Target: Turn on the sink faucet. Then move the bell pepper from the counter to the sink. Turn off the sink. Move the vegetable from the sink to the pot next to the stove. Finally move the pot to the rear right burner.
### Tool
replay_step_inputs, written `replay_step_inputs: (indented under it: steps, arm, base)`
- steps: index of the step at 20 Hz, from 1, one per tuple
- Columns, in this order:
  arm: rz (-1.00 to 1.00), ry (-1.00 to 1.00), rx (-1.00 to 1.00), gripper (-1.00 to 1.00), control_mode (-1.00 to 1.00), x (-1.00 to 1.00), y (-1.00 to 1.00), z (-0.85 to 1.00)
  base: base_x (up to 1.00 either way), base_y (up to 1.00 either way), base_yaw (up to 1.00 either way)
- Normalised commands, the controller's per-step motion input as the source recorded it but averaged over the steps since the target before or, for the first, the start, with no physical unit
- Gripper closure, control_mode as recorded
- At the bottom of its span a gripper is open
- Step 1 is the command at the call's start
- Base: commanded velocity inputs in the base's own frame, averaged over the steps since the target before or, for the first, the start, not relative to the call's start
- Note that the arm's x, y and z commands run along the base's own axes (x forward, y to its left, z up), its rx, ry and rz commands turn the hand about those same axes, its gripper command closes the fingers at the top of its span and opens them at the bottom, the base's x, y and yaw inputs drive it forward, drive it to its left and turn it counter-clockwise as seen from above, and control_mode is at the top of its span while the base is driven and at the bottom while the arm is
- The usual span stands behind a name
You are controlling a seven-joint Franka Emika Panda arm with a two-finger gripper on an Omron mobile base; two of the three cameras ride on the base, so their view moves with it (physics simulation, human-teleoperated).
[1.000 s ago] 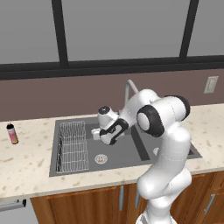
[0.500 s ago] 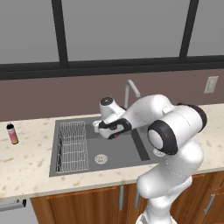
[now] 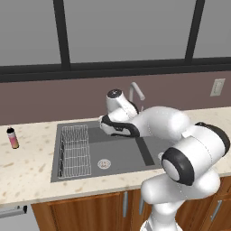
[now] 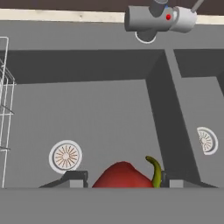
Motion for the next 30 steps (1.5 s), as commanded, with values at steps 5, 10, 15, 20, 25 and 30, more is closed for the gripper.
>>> replay_step_inputs:
  steps: [5, 10, 15, 20, 25, 30]
  arm:
    - [0.0, 0.0, 0.01, 1.0, -1.0, -0.27, -0.1, 0.61]
    - [0.0, 0.0, 0.0, 1.0, -1.0, 0.0, 0.0, 0.04]
    - [0.0, 0.0, 0.0, 1.0, -1.0, 0.0, 0.0, 0.0]
    - [-0.05, -0.01, 0.0, 1.0, -1.0, -0.12, -0.01, 0.0]
    - [0.0, 0.0, 0.0, 1.0, 1.0, 0.0, 0.0, 0.0]
    - [0.0, 0.0, 0.0, 1.0, 1.0, 0.0, 0.0, 0.0]
  base:
    - [0.0, 0.0, 0.0]
    - [0.0, 0.0, 0.0]
    - [0.0, 0.0, 0.0]
    - [0.0, 0.0, 0.0]
    - [-0.12, -0.04, -0.29]
    - [-0.02, -0.04, -0.41]
